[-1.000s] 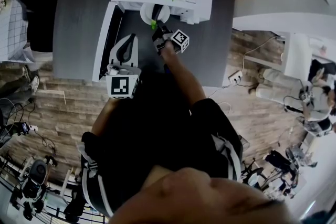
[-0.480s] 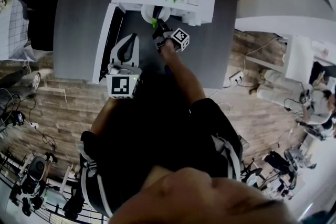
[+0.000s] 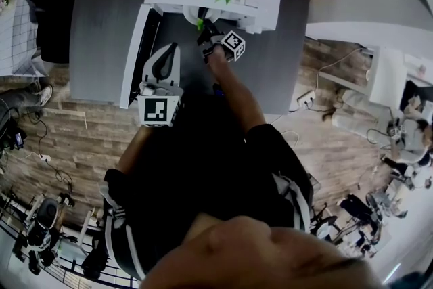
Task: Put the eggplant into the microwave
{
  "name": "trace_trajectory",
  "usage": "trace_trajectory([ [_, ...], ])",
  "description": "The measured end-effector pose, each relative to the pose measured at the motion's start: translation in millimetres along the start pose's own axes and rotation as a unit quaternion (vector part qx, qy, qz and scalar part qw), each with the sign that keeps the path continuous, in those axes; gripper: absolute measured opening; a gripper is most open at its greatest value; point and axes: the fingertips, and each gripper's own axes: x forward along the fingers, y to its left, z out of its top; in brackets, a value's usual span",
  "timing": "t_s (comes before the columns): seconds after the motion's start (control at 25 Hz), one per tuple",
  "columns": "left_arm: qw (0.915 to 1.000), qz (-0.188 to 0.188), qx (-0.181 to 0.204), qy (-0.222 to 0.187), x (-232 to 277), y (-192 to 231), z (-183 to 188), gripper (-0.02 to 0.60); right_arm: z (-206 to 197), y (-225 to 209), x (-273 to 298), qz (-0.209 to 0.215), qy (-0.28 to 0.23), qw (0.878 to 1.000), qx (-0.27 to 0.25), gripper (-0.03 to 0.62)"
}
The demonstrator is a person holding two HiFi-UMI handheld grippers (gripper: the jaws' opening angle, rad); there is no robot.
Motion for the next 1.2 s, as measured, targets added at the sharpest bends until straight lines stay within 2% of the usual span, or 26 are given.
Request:
trace_trajectory([
  [0.84, 0.9998, -0.011, -0.017, 0.007, 5.3, -2.3, -5.2, 0.035, 3.9, 3.8, 17.4, -0.002, -0.002, 1.0, 0.008, 0.04],
  [1.04, 0.9999, -0.012, -0.008, 0.001, 6.3, -0.6, -5.7, 0.035, 5.2, 3.6, 20.7, 0.001, -0.002, 1.0, 0.01, 0.041],
  [1.08, 0.9999, -0.012, -0.01, 0.003, 6.2, -0.3, -5.6, 0.035, 5.3, 2.8, 20.8, 0.0, -0.002, 1.0, 0.009, 0.046],
  [1.2, 0.9999, -0.011, -0.012, 0.003, 5.2, 0.1, -4.4, 0.035, 5.0, 0.6, 19.6, 0.0, -0.003, 1.0, 0.013, 0.15],
])
